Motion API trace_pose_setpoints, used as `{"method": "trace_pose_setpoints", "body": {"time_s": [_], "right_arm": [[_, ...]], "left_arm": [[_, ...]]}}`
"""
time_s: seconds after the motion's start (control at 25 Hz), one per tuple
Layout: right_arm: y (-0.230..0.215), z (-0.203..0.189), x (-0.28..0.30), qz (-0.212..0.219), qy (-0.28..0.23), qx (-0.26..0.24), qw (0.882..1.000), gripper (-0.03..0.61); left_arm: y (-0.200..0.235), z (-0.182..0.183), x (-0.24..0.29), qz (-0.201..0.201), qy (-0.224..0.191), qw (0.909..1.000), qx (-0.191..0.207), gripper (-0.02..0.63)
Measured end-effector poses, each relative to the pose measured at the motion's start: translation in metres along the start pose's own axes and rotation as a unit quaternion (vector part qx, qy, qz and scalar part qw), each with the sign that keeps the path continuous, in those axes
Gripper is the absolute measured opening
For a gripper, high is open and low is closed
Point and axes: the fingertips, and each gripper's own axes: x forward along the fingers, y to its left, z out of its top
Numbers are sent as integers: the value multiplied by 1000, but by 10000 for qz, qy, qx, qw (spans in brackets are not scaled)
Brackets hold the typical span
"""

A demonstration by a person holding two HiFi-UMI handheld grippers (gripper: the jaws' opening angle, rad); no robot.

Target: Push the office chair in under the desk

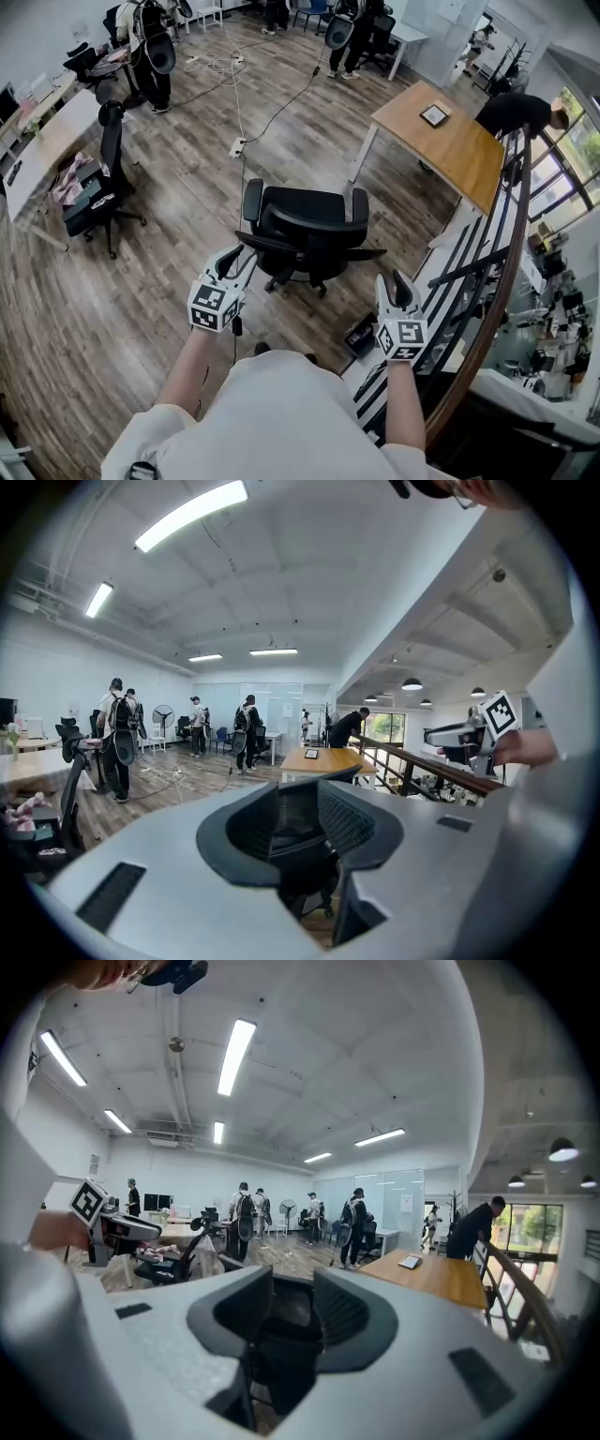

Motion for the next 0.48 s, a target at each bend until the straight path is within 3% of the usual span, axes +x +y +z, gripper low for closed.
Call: {"method": "trace_pose_setpoints", "body": {"time_s": [0.48], "right_arm": [[16, -17, -4, -399, 186, 27, 9990, 123]], "left_arm": [[25, -25, -2, -317, 266, 9991, 108, 126]]}}
